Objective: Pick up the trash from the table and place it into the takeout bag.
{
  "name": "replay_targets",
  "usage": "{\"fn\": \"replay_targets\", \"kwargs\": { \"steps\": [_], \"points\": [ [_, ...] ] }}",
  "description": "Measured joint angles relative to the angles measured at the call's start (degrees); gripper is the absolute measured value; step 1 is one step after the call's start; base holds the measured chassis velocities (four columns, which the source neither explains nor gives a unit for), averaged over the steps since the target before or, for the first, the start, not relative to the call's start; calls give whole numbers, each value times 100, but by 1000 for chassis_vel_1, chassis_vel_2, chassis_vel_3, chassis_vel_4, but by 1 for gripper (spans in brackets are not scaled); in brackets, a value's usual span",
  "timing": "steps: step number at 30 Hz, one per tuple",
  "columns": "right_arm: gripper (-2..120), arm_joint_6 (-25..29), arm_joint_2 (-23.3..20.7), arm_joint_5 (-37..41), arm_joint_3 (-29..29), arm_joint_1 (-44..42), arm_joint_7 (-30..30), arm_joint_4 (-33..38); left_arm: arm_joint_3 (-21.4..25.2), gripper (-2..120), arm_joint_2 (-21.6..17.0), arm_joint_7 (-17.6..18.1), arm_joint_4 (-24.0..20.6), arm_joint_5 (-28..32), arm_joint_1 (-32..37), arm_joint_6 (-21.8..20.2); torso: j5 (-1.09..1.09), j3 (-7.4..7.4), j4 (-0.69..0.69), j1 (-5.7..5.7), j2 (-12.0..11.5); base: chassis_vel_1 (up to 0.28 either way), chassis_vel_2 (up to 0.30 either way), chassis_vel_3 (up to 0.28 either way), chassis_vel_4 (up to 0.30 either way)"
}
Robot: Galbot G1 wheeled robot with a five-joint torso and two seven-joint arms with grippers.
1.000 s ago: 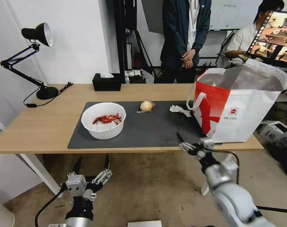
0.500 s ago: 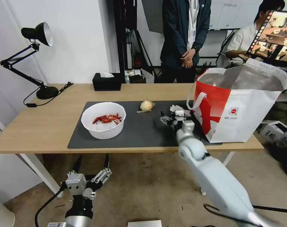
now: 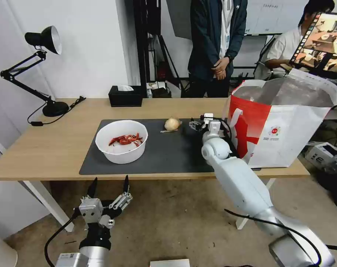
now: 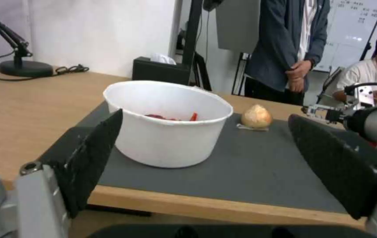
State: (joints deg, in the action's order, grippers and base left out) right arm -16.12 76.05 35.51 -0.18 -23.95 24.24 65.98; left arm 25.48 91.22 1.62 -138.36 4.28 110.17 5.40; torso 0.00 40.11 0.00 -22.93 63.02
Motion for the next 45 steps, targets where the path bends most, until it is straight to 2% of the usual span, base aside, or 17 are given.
{"fn": "replay_targets", "kwargs": {
  "steps": [10, 16, 19, 20, 23, 27, 30, 32, 35, 36, 41, 45],
  "points": [
    [100, -322, 87, 400, 57, 175, 232, -217, 2, 100, 1, 1, 1, 7, -33, -24, 0, 0, 0, 1, 1, 0, 0, 0, 0],
    [93, -457, 80, 541, 64, 191, 338, -218, 6, 100, 1, 2, 2, 11, -47, -27, 0, 0, 0, 1, 1, 0, 0, 0, 0],
    [78, -484, 76, 569, 72, 209, 396, -239, 5, 100, 0, 3, 4, 13, -92, -43, 0, 0, 0, 1, 1, 0, 0, 0, 0],
    [78, -484, 76, 569, 72, 209, 396, -239, 5, 100, 0, 3, 4, 13, -92, -43, 0, 0, 0, 1, 1, 0, 0, 0, 0],
    [63, -487, 63, 577, 69, 227, 406, -250, 6, 100, -5, 3, -1, 15, -122, -67, 0, 0, 0, 1, 1, 0, 0, 0, 0],
    [55, -490, 55, 581, 56, 227, 411, -250, 6, 100, -8, 4, -9, 29, -135, -76, 1, 0, 0, 1, 1, 0, 0, 0, 0],
    [38, -492, 50, 586, 51, 228, 425, -248, 15, 100, -33, 5, -30, 80, -142, -90, 0, 0, 0, 1, 1, 0, 0, 0, 0],
    [35, -492, 47, 589, 50, 228, 431, -245, 19, 100, -48, 5, -44, 104, -145, -107, 0, 0, 0, 1, 1, 0, 0, 0, 0],
    [19, -494, 35, 618, 49, 224, 442, -234, 24, 100, -66, 6, -70, 123, -164, -145, 0, 0, 0, 1, 1, 0, 0, 0, 0],
    [19, -494, 35, 618, 49, 224, 442, -234, 24, 100, -66, 6, -70, 123, -164, -145, 0, 0, 0, 1, 1, 0, 0, 0, 0],
    [1, -494, 31, 670, 49, 214, 451, -218, 20, 100, -67, 6, -85, 124, -179, -163, 0, 0, 0, 1, 1, 0, 0, 0, 0],
    [0, -476, 24, 684, 46, 207, 452, -154, 17, 100, -58, 7, -85, 124, -181, -165, 0, 0, 0, 1, 1, 0, 0, 0, 0]
  ]
}}
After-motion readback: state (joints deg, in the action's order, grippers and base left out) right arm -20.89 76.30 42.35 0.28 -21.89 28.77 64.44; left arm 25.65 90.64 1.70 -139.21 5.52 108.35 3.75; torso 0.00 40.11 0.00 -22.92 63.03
